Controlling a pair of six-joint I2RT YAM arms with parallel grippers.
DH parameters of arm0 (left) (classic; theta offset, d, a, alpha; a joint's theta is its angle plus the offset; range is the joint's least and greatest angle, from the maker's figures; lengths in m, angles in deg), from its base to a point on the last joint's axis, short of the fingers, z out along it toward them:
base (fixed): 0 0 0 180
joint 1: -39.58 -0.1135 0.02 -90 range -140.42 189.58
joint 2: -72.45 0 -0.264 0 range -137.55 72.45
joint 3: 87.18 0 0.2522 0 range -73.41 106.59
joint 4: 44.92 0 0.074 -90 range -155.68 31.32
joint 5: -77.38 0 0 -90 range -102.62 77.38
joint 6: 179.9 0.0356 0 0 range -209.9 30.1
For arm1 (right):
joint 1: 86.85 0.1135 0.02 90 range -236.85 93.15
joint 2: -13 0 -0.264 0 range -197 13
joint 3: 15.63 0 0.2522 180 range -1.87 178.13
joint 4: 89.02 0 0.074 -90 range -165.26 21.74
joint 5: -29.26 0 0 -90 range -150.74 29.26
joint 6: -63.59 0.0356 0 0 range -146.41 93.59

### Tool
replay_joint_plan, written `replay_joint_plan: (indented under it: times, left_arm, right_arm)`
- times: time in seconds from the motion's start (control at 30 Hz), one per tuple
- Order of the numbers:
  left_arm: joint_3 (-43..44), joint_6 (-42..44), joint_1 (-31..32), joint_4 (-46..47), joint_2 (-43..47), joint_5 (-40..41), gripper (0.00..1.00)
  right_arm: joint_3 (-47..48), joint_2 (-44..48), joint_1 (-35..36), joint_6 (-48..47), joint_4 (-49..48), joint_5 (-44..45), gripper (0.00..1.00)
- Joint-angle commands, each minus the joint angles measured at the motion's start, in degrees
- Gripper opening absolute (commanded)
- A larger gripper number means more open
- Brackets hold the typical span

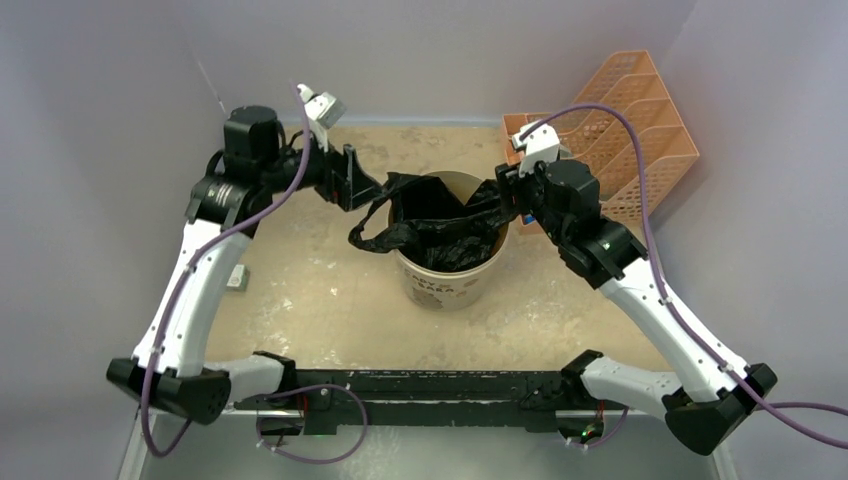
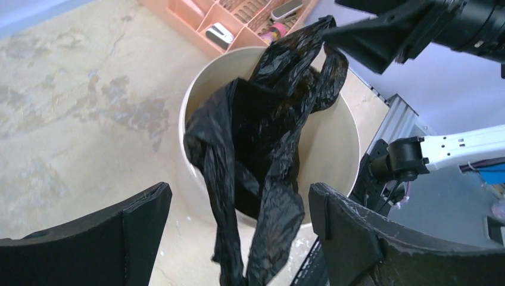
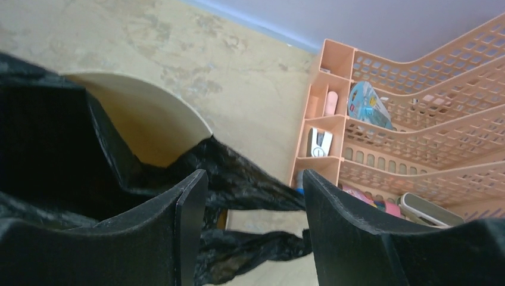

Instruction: Put the trash bags into the trash bin

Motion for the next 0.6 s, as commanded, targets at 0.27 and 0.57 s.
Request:
replay_joint_plan:
  times: [0.27,0.57]
  left_arm:
    - [14.6,15.5,6.7,-8.2,-14.3,0.2,0.84]
    - [12.9,19.2,13.4,-9.0,-17.2,15.6,0.63]
  right_arm:
    - [-2.6,2.1,0.1,-24.0,-0.1,-10.0,0.57]
    - [-2.6,1.1,0.1,-36.5,3.0,-17.7,0.53]
